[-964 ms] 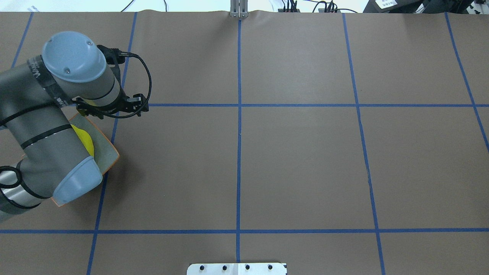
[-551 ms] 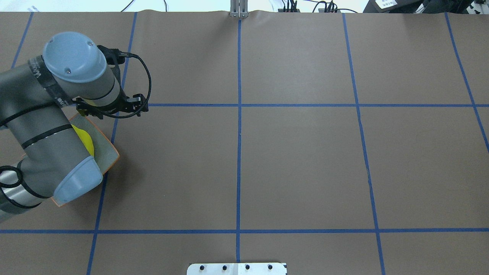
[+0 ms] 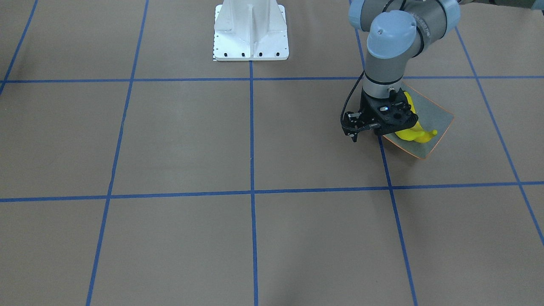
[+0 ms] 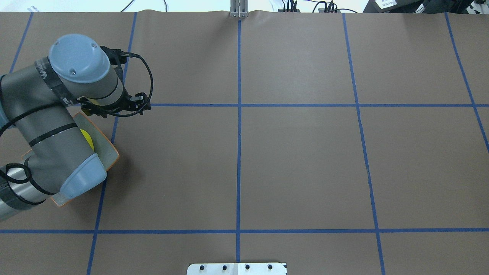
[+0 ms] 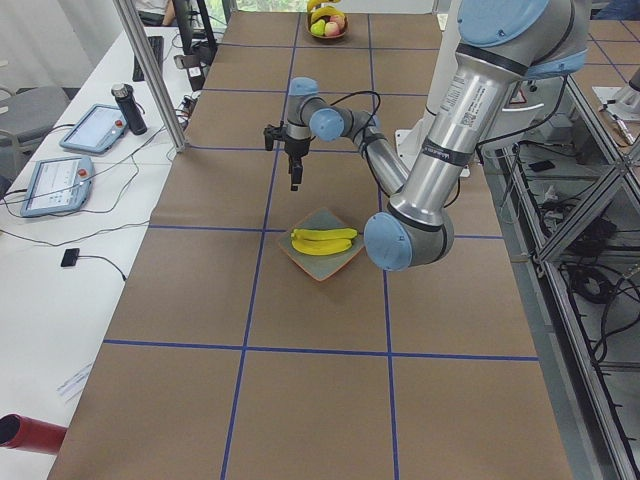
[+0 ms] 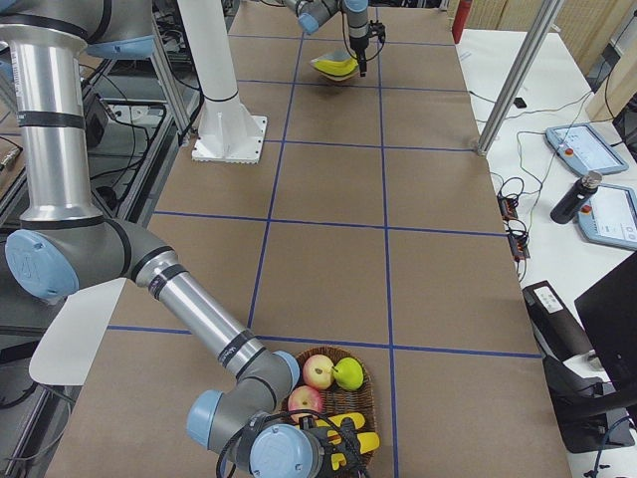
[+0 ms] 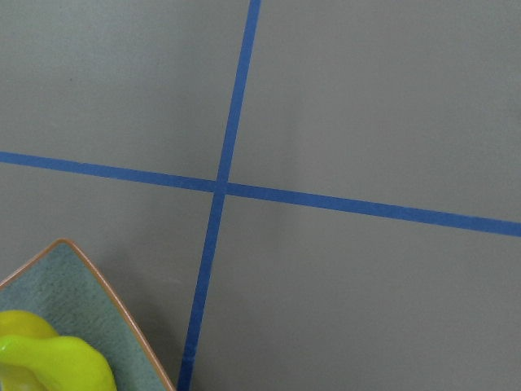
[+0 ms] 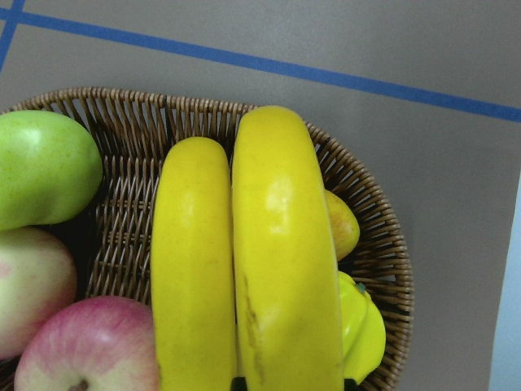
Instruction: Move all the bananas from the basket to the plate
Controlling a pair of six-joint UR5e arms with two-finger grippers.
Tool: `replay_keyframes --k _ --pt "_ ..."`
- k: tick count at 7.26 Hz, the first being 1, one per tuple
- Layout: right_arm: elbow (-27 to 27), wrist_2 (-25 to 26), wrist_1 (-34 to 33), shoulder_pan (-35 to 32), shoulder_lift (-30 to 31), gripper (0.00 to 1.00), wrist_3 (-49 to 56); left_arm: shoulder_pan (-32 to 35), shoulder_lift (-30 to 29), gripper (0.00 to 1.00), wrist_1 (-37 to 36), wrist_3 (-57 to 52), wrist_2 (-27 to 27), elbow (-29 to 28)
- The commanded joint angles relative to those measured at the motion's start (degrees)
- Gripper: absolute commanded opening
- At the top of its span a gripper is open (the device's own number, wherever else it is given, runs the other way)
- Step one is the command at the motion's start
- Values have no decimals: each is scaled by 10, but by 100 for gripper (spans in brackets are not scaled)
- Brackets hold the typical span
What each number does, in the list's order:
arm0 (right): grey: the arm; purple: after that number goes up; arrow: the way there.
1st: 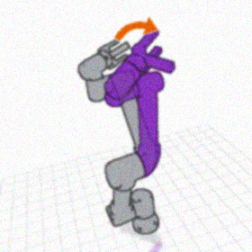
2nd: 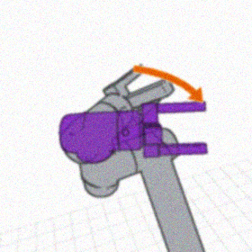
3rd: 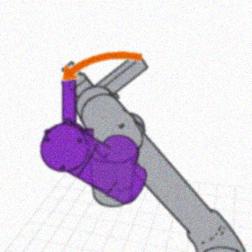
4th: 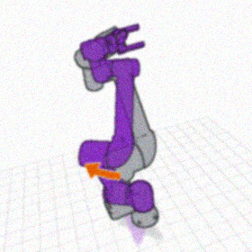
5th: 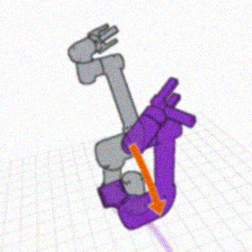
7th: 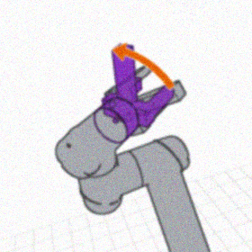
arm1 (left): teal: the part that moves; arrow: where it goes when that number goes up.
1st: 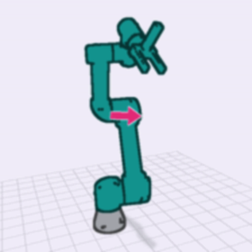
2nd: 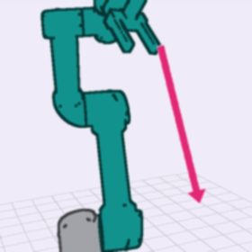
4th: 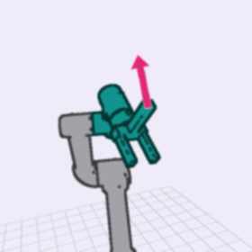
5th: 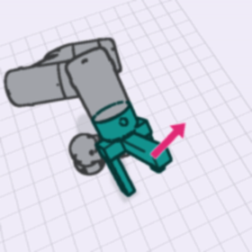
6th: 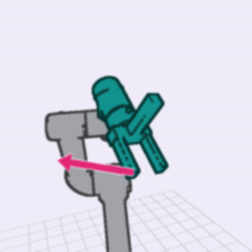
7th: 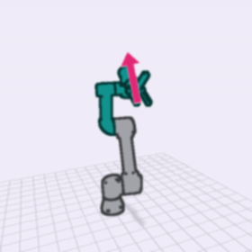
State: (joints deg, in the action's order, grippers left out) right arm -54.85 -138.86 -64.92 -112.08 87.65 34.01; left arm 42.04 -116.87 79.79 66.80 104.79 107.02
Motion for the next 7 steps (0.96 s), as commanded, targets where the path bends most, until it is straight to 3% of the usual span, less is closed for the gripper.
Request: replay_keyframes --k 1,3,5,7 --pt "-64 -4 -38 -29 -3 0 4 0 -1 100 16 14 1 -2" --pt "-175 -11 -170 -27 3 0 -31 2 -6 100 52 39 4 17" --pt "-191 -88 -146 42 1 0 -166 1 -11 100 159 130 6 16" --pt "-238 -107 -75 146 -3 0 -321 -19 -30 100 255 210 7 14"
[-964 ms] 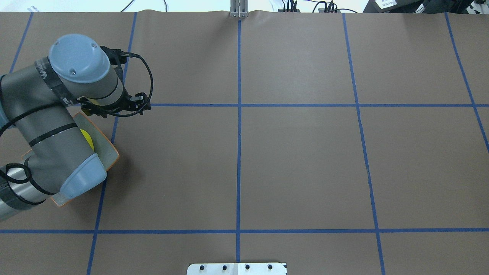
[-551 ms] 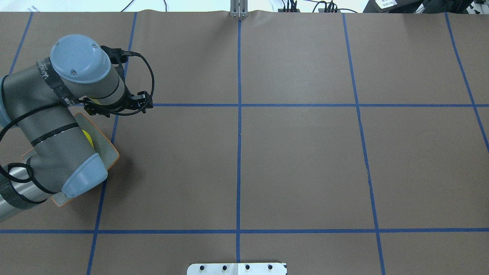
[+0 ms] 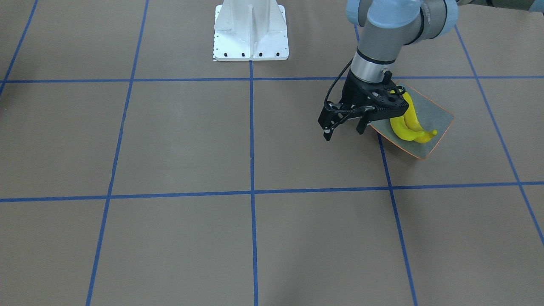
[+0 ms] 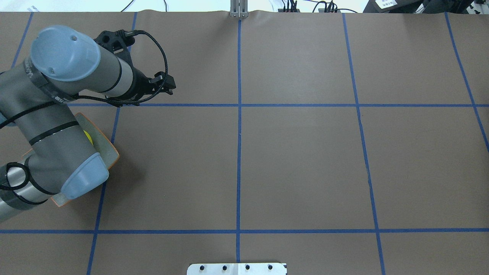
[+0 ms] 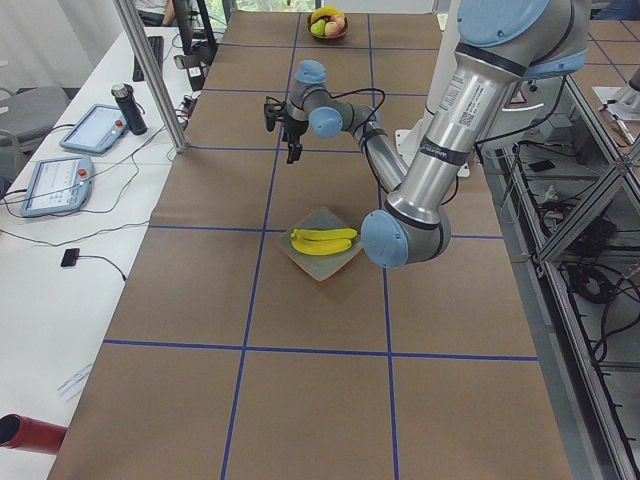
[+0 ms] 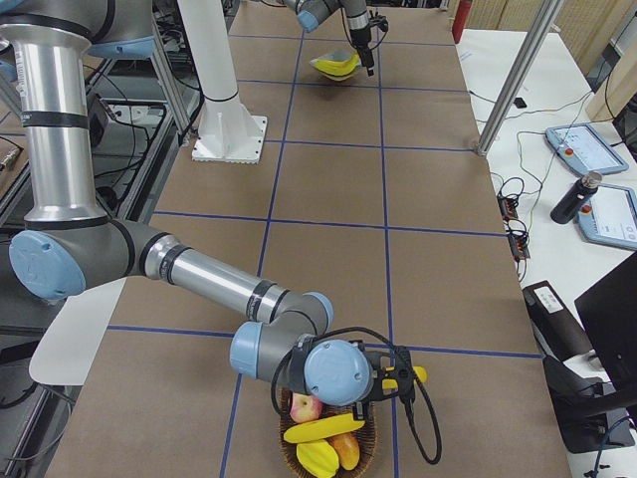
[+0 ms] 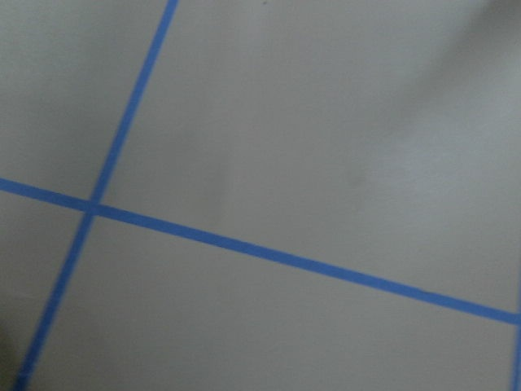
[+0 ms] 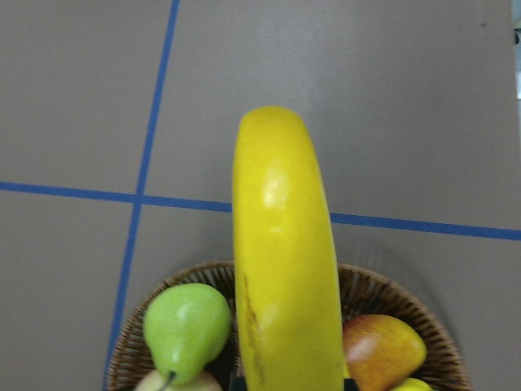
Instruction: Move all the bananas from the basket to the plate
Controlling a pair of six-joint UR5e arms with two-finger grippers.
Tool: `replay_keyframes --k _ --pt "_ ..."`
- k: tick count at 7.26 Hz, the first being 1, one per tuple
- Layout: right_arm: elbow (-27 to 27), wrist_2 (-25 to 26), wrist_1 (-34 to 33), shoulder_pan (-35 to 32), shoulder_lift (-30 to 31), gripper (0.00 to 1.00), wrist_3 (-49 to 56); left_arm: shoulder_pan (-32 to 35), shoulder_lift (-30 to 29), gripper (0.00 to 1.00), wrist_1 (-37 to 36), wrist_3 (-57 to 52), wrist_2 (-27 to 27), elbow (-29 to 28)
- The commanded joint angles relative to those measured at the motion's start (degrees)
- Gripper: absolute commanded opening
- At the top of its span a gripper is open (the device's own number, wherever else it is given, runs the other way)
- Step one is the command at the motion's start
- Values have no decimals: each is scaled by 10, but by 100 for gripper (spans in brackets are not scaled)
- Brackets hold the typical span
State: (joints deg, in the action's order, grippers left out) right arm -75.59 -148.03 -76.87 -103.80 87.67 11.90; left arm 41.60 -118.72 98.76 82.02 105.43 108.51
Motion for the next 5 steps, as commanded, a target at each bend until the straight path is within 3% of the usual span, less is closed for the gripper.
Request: replay_keyframes --k 1,3,4,5 --pt "-63 -17 98 117 -3 0 -208 -40 -20 99 131 67 0 -20" --pt "-84 -16 263 196 -3 0 -461 -62 -90 90 208 131 -1 -77" --pt "-86 -12 351 242 -5 0 -584 -67 -99 100 237 157 -1 -83" --pt "-101 9 425 292 -12 0 -701 -77 -100 100 273 193 -2 -94"
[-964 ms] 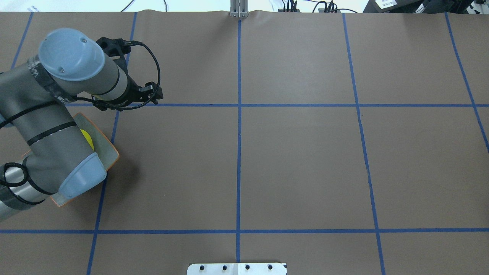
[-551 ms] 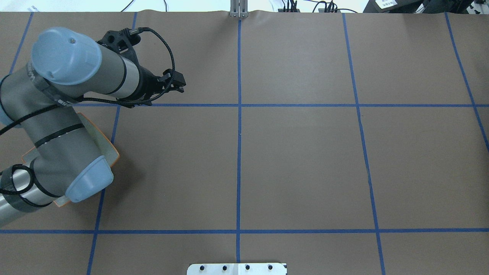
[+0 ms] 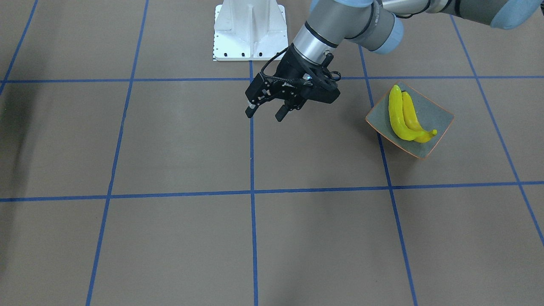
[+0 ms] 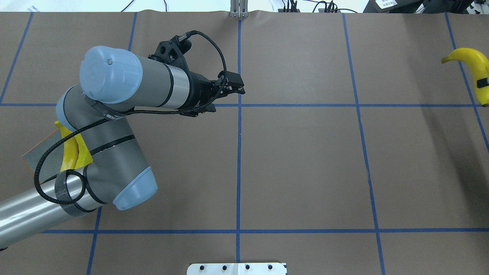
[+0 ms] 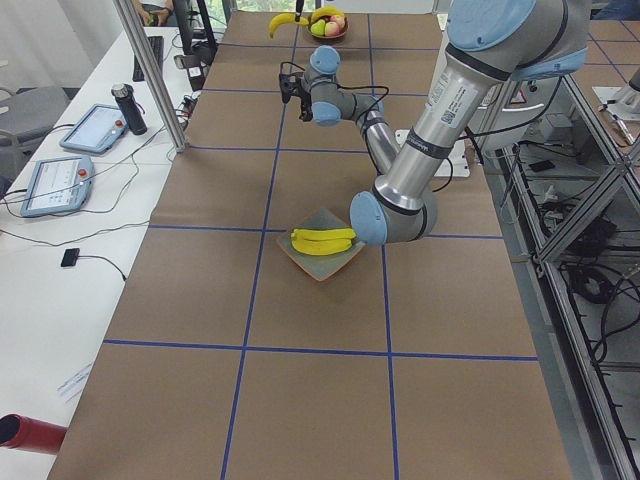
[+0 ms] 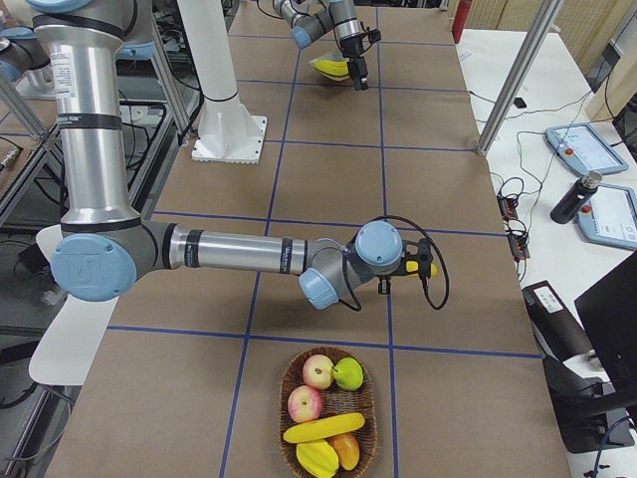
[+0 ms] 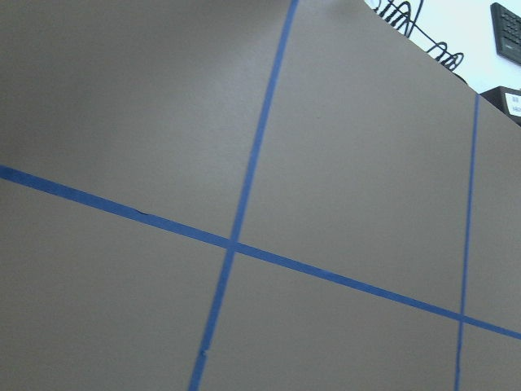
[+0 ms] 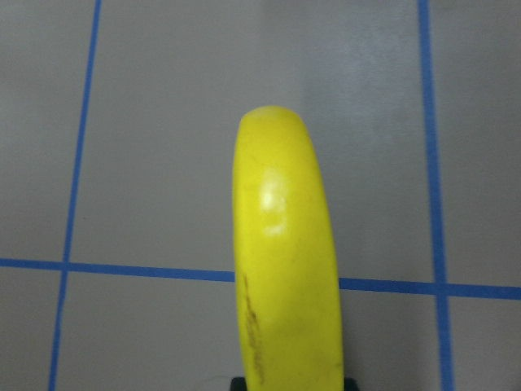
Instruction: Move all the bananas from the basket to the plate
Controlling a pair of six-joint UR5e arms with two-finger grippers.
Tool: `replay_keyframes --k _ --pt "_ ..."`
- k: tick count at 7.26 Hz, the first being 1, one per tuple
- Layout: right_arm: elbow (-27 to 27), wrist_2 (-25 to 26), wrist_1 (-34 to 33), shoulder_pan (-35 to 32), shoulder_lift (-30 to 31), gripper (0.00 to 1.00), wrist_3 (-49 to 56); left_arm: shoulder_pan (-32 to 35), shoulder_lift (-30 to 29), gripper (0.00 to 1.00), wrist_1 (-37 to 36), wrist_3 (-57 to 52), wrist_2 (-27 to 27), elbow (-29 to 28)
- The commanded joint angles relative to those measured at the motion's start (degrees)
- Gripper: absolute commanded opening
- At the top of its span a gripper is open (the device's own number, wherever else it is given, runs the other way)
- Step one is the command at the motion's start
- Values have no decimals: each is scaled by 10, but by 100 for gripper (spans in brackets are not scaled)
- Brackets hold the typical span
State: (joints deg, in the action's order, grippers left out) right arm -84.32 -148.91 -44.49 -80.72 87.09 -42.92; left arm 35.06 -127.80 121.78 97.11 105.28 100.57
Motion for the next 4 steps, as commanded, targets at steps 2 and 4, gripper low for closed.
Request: replay_keyframes --k 2,4 --pt "-110 115 117 178 -8 0 -265 -34 -16 100 112 91 -27 -62" --pt "-177 240 116 288 -27 0 -376 -39 -35 100 115 90 -27 -70"
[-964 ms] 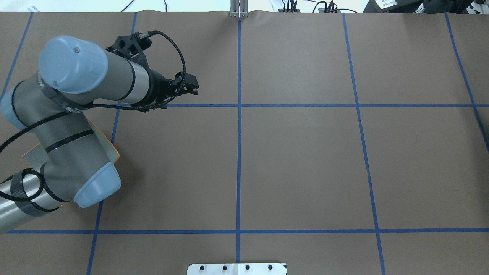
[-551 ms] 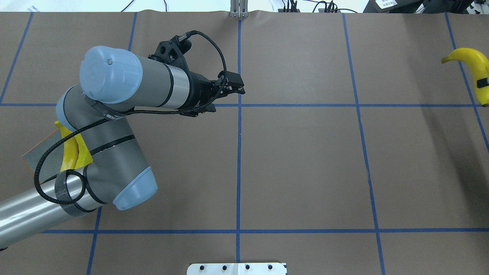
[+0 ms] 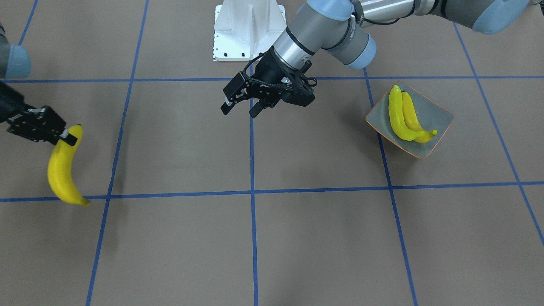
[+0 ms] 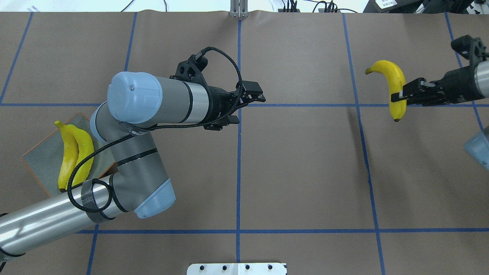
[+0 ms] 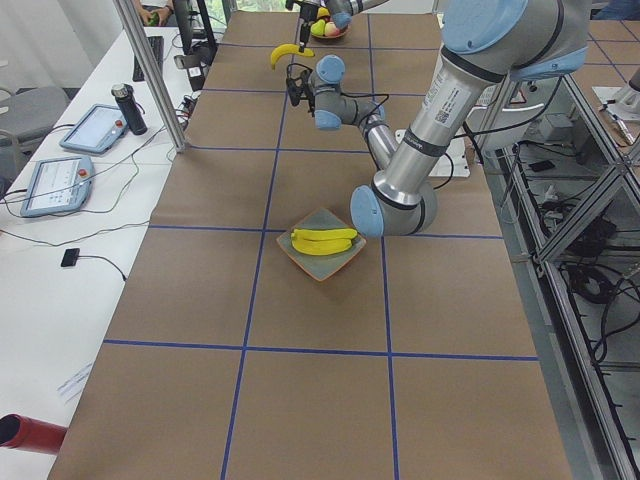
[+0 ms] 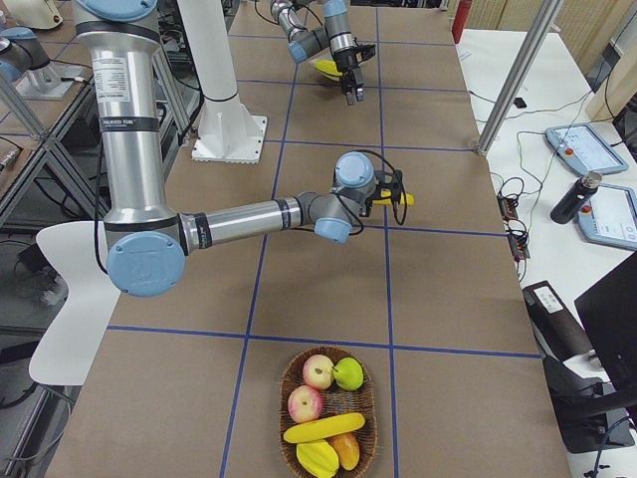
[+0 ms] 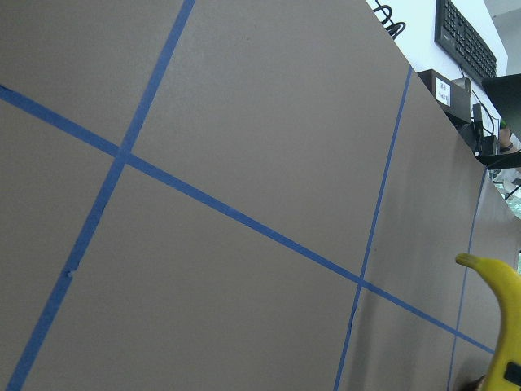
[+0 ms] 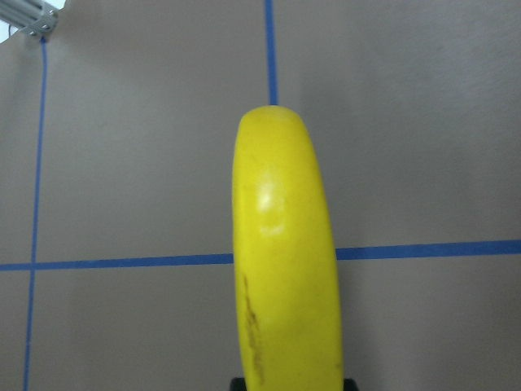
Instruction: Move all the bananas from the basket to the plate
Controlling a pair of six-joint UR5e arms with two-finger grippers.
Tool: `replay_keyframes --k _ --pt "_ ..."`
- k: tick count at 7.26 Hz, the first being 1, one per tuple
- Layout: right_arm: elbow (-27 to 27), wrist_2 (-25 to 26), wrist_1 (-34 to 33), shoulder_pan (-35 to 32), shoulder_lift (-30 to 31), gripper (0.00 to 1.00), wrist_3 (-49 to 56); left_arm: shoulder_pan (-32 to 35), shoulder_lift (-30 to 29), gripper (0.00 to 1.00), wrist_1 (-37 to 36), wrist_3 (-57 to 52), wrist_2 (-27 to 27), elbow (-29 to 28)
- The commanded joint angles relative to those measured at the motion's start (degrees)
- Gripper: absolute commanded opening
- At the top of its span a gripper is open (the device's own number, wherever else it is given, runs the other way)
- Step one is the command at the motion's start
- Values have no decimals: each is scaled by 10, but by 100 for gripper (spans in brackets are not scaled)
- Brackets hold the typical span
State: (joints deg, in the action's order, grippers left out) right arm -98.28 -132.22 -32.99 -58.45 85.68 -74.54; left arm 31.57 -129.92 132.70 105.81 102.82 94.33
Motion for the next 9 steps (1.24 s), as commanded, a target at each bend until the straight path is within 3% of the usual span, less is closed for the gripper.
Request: replay_keyframes --k 1,4,9 --pt "-51 103 0 96 -18 0 -65 -5 -35 100 4 7 -4 -19" --pt "-84 170 -5 173 -32 0 -64 -7 -84 100 2 55 -4 -54" --pt "-125 173 -5 231 -52 0 -65 -8 -115 100 6 35 -4 -104"
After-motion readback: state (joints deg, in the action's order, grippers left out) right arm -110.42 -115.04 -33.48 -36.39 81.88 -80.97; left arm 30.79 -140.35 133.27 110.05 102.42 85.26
